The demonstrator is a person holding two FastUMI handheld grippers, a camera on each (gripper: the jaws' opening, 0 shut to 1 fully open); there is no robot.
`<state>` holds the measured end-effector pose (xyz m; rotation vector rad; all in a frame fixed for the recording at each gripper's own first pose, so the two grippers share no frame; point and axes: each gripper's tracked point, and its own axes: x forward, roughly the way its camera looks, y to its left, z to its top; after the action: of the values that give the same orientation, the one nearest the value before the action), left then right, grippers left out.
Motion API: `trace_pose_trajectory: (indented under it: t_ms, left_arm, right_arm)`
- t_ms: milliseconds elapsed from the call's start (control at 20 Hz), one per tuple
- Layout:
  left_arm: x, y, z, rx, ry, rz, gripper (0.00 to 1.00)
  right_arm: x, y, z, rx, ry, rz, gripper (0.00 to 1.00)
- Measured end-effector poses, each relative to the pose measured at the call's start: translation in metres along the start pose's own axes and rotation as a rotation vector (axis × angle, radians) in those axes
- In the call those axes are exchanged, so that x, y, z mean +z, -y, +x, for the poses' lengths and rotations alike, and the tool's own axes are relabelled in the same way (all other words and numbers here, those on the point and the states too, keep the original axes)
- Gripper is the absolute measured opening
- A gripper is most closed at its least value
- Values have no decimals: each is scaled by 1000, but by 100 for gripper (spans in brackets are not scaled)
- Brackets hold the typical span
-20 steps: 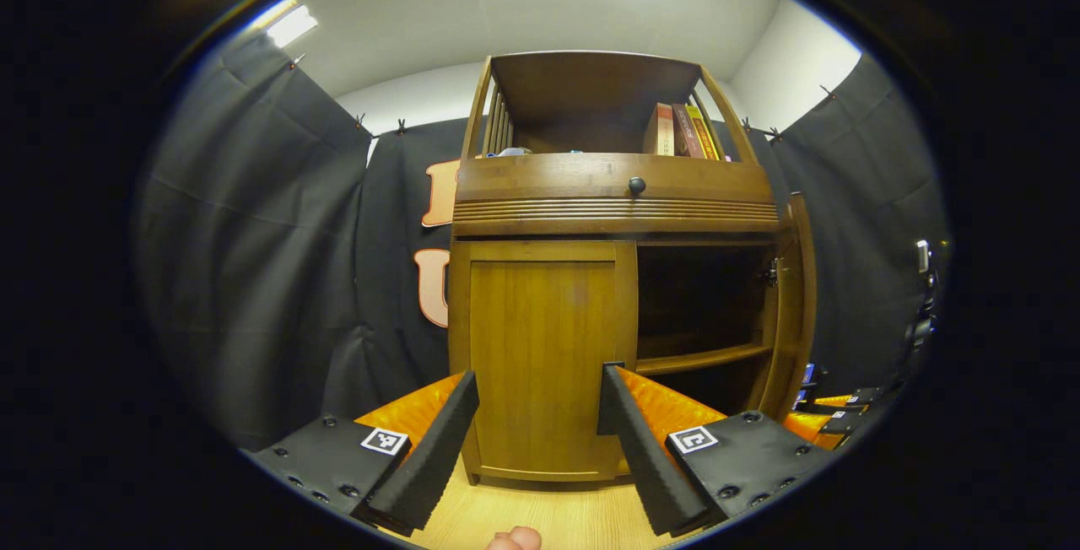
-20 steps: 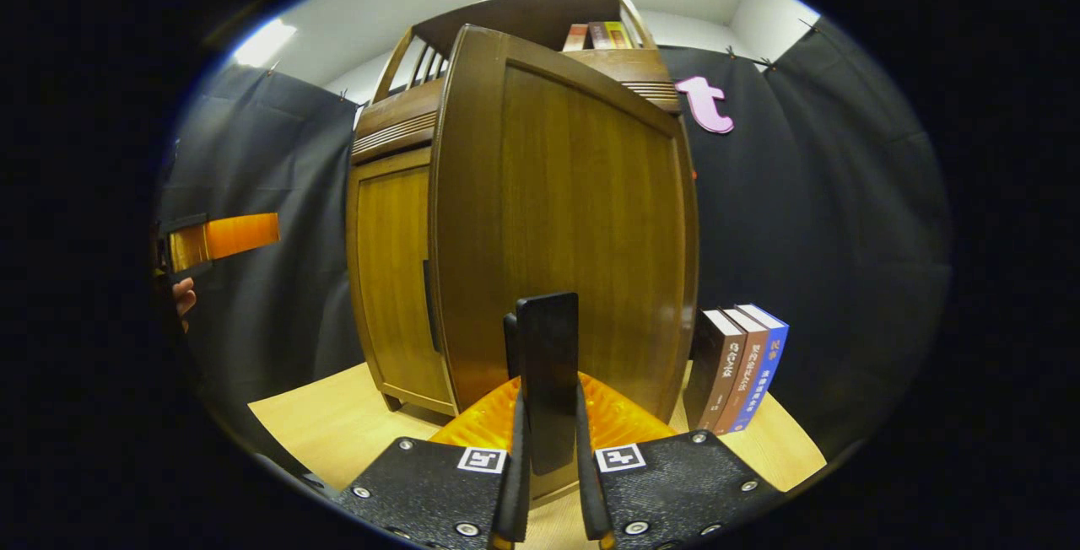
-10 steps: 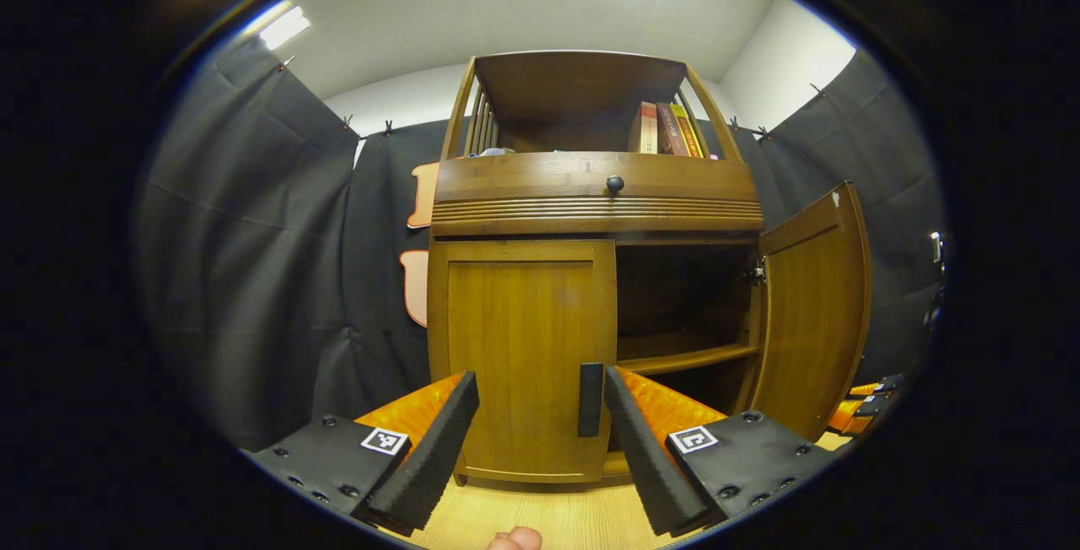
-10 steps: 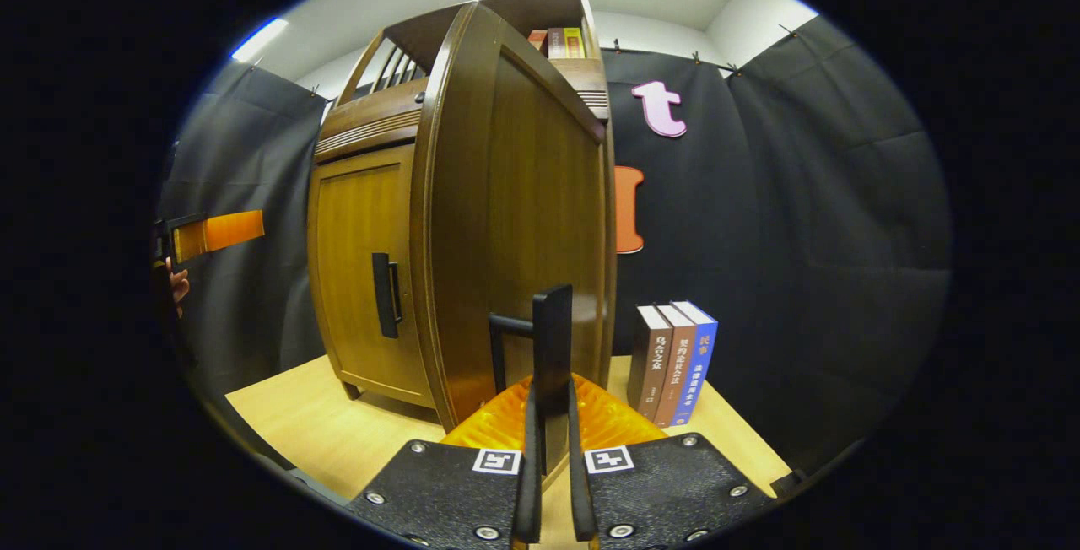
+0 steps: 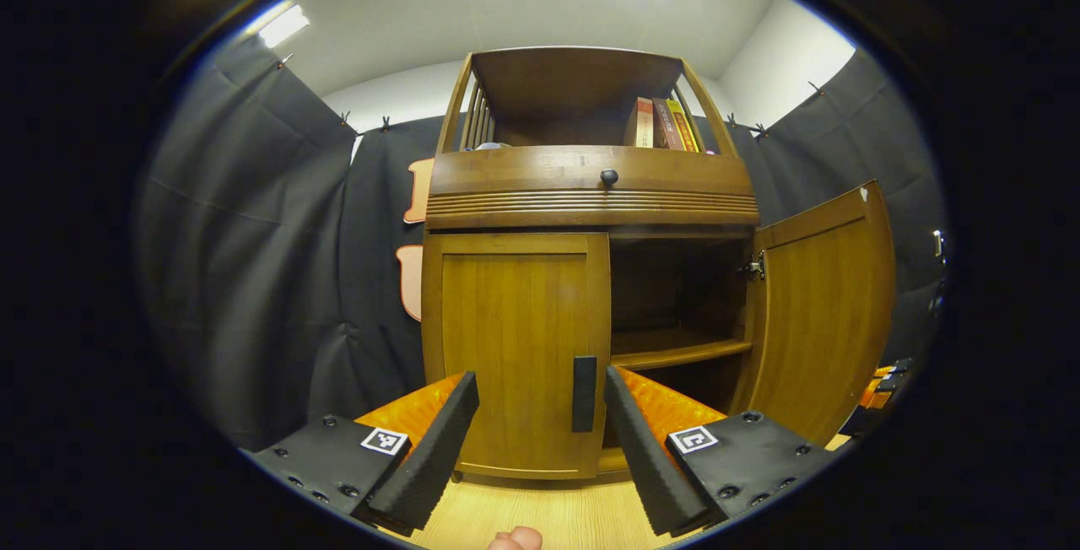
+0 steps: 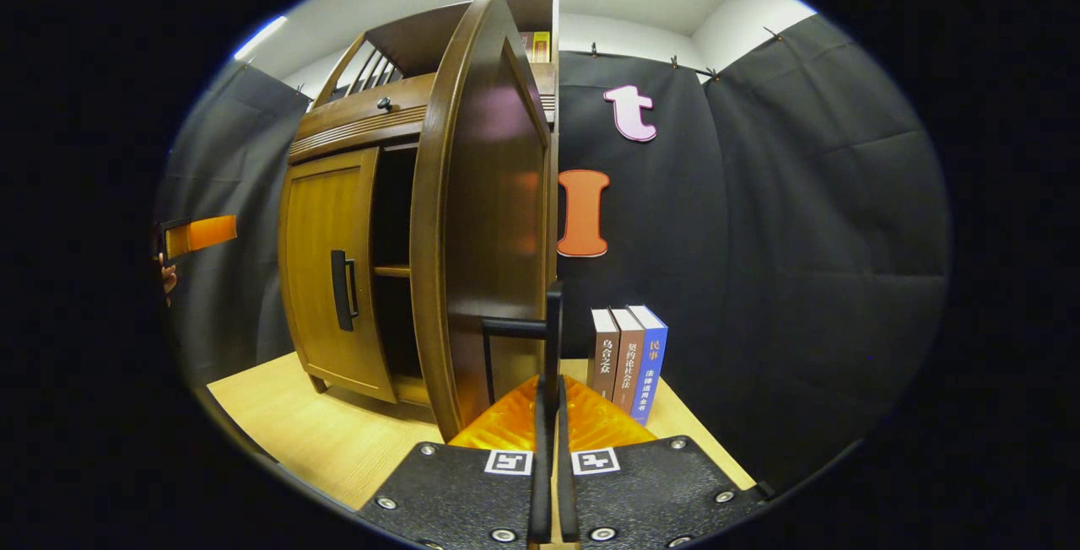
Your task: Open the right door of the double-door shoe cabinet with the right hand, and open the left door with the left hand.
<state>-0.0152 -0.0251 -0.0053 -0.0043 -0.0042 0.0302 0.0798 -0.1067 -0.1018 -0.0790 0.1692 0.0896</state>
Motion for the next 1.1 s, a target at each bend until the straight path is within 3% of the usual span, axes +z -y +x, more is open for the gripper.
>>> trace_pose_trajectory:
  t_ms: [450,650,750,850,900,1000,1100]
  left_arm:
    - [3,-23,-9,49,-1,23,97]
    - [10,-27,-15,64,12,33,96]
    - [6,-25,-18,69,5,31,96]
    - [3,-20,-21,66,-4,26,96]
    - [2,-18,-23,62,-5,24,96]
    - [2,-14,-25,54,-1,20,96]
    - [1,-11,-24,46,2,11,96]
  right_arm:
    - [0,49,2,155,35,37,3]
    - [0,50,2,191,37,68,4]
    - [-1,51,-3,179,38,73,0]
    - [-10,51,-11,171,17,65,14]
    - [-15,54,-18,160,3,77,5]
    - [-17,55,-33,117,-9,125,5]
    - [-14,58,-52,42,-4,92,4]
